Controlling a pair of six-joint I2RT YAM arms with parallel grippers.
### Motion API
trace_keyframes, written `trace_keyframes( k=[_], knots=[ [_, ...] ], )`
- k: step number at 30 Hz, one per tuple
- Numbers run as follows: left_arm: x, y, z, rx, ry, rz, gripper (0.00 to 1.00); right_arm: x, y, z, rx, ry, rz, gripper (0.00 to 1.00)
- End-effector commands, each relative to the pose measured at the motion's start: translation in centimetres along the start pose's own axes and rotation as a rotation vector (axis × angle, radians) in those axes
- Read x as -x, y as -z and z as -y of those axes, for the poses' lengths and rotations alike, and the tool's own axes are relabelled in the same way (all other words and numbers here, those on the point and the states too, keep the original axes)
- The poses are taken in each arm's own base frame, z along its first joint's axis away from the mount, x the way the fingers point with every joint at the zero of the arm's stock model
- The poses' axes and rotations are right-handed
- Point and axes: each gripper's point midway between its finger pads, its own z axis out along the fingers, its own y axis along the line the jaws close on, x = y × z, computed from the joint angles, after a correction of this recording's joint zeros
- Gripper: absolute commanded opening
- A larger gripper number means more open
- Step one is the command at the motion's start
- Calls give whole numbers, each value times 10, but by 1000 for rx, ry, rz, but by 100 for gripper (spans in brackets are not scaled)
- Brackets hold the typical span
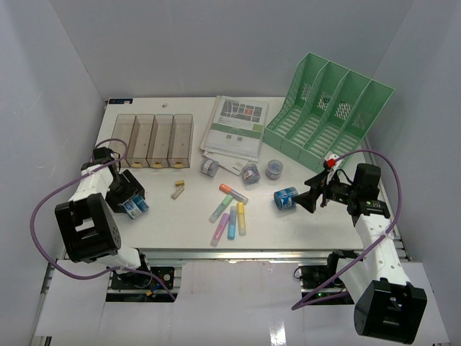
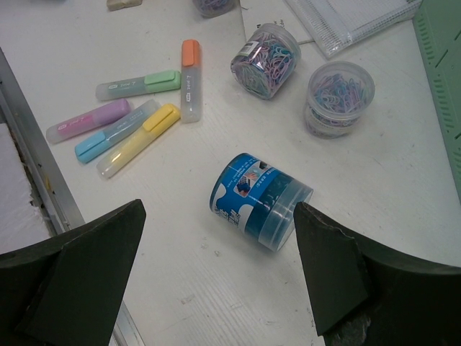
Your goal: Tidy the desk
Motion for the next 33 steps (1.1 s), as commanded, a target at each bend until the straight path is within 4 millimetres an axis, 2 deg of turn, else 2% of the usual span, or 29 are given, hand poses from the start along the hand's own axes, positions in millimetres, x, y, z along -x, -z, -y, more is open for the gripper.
trace_keyframes(
  k=[1, 2, 3, 5, 11, 14, 16, 19, 22, 27, 29, 30, 33],
  knots=[
    [21, 30, 33, -173, 21, 75, 31, 17, 2, 3, -3, 53, 23, 90],
    [23, 36, 43, -220, 33, 75, 22, 16, 2, 3, -4, 53, 22, 90],
    [28, 41, 48, -248, 49, 88, 17, 16, 2, 3, -3, 53, 21, 90],
    [38, 56, 66, -346, 72, 99, 12, 16, 1, 3, -3, 52, 20, 90],
    [79, 108, 107, -594, 181, 197, 9, 15, 1, 3, 0, 49, 21, 90],
    [110, 133, 122, -706, 235, 273, 8, 14, 1, 2, 7, 45, 21, 90],
    [131, 142, 129, -748, 287, 310, 8, 14, 1, 1, 11, 45, 22, 90],
    [155, 144, 135, -770, 372, 335, 8, 14, 0, 0, 18, 43, 24, 90],
    [197, 133, 147, -795, 430, 354, 7, 12, 0, -1, 29, 41, 25, 90],
    [247, 123, 155, -779, 474, 402, 7, 11, -1, -1, 36, 41, 24, 90],
    [263, 118, 154, -759, 489, 430, 8, 10, -1, -3, 42, 42, 25, 90],
    [269, 110, 154, -745, 493, 429, 8, 10, -1, -3, 44, 40, 25, 90],
    [289, 109, 157, -730, 482, 466, 9, 9, -2, -3, 45, 39, 24, 90]
  ],
)
